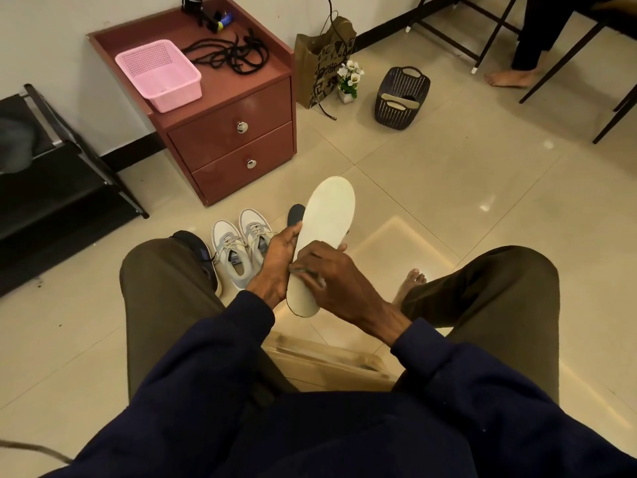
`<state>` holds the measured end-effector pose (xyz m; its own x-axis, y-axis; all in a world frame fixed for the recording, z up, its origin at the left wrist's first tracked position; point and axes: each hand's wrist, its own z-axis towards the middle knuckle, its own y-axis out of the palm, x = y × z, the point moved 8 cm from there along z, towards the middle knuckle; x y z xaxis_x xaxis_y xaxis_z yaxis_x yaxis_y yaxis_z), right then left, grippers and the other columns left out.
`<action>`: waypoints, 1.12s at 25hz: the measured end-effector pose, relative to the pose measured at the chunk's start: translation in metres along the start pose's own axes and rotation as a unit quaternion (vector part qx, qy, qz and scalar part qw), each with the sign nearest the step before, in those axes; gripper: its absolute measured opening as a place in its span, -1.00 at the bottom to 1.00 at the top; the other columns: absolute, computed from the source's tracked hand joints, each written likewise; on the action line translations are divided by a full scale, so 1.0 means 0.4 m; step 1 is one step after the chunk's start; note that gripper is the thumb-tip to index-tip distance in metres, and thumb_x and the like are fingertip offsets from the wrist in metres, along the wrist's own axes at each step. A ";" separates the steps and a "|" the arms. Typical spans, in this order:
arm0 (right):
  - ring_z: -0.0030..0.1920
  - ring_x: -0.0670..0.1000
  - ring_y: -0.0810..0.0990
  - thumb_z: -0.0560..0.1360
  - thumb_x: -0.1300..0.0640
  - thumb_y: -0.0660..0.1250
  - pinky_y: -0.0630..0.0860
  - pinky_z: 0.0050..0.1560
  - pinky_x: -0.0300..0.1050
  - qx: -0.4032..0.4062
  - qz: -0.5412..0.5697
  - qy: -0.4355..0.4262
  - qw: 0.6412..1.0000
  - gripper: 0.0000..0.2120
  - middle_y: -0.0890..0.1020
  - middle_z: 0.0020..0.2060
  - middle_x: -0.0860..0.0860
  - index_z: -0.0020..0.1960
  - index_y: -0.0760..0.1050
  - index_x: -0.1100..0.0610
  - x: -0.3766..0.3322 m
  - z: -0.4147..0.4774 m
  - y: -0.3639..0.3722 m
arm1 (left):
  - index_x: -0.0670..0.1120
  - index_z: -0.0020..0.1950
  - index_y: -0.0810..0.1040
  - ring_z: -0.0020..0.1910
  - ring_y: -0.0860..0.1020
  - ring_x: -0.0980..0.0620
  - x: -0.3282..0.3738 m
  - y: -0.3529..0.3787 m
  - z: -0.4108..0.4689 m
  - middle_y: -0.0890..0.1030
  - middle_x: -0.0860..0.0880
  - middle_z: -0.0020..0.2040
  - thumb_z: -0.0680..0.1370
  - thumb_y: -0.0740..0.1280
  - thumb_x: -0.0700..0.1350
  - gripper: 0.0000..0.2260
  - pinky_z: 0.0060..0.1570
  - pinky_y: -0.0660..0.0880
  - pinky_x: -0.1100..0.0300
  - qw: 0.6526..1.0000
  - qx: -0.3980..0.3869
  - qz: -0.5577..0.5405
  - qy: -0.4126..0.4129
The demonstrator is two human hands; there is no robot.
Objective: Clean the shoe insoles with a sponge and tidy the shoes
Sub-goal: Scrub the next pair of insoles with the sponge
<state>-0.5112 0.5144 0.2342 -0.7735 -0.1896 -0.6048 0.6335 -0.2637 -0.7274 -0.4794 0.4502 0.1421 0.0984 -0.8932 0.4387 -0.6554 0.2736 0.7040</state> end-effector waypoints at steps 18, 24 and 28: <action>-0.04 0.02 0.55 0.57 0.30 0.39 0.56 -0.08 -0.04 0.123 -0.082 0.113 0.983 -0.91 0.57 -0.04 0.05 0.06 0.63 0.22 0.146 0.002 -0.114 | -0.17 0.50 0.43 0.09 0.69 -0.20 0.004 0.016 -0.014 0.66 -0.22 0.22 0.71 0.17 0.09 -0.54 0.05 0.65 -0.17 1.000 -0.007 -0.014 0.021; -0.07 -0.10 0.57 0.58 0.22 0.39 0.56 -0.05 -0.10 0.234 -0.049 0.229 0.944 -0.92 0.61 -0.05 -0.02 0.04 0.64 0.13 0.275 -0.031 -0.221 | -0.19 0.55 0.33 0.33 0.55 -0.34 -0.050 0.054 -0.018 0.49 -0.31 0.44 0.71 0.15 0.10 -0.49 0.28 0.52 -0.20 0.996 -0.079 0.019 -0.030; -0.07 -0.12 0.57 0.58 0.18 0.38 0.57 -0.03 -0.04 0.281 -0.034 0.277 0.918 -0.92 0.63 -0.06 -0.05 0.03 0.64 0.10 0.333 -0.051 -0.273 | -0.20 0.56 0.34 0.37 0.50 -0.36 -0.087 0.060 -0.021 0.49 -0.33 0.43 0.72 0.15 0.08 -0.50 0.22 0.57 -0.16 0.989 -0.106 0.072 -0.069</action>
<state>-0.6830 0.5372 0.2265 -0.5823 0.3146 -0.7496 0.3526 -0.7332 -0.5815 -0.4921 0.4909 0.1486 -0.0975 -0.8754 0.4734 -0.4827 0.4576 0.7467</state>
